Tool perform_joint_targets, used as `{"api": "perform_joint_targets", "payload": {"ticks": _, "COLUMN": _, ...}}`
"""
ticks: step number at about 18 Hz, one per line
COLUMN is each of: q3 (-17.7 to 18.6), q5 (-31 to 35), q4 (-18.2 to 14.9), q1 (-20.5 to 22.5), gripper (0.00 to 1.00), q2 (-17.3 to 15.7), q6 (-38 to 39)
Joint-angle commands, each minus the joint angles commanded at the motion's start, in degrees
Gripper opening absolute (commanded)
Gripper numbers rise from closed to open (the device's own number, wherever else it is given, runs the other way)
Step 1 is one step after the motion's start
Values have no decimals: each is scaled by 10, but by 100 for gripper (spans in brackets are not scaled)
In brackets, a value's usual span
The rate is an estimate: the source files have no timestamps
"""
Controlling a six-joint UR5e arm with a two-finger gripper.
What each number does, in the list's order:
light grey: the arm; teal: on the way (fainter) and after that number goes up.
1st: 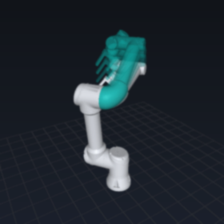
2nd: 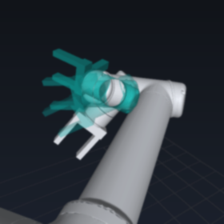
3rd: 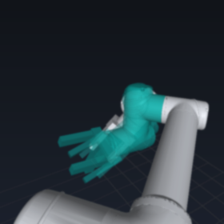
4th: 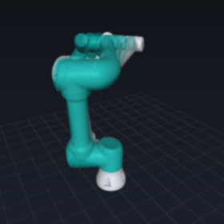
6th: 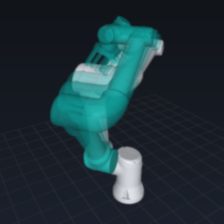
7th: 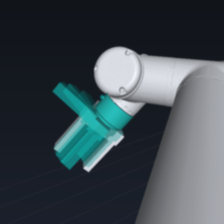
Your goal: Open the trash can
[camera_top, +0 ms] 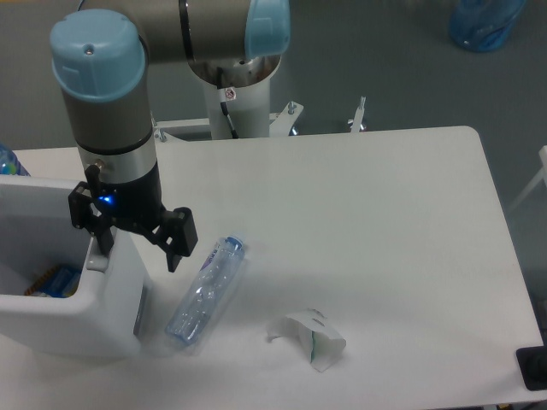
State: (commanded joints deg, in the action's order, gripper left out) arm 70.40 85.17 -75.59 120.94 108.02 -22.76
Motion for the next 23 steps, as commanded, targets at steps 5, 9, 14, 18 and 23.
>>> {"api": "perform_joint_targets", "payload": {"ticks": 5, "q3": -1, "q5": 0, "q4": 9, "q1": 33, "gripper": 100, "q2": 1, "q6": -14}}
{"api": "perform_joint_targets", "payload": {"ticks": 9, "q3": 11, "q5": 0, "q4": 18, "q1": 87, "gripper": 100, "q2": 11, "q6": -62}}
{"api": "perform_joint_targets", "payload": {"ticks": 14, "q3": 28, "q5": 4, "q4": 19, "q1": 184, "gripper": 100, "q2": 63, "q6": -181}}
{"api": "perform_joint_targets", "payload": {"ticks": 18, "q3": 26, "q5": 35, "q4": 23, "q1": 215, "gripper": 100, "q2": 94, "q6": -230}}
{"api": "perform_joint_targets", "payload": {"ticks": 23, "q3": 30, "q5": 57, "q4": 18, "q1": 221, "gripper": 100, "q2": 103, "q6": -310}}
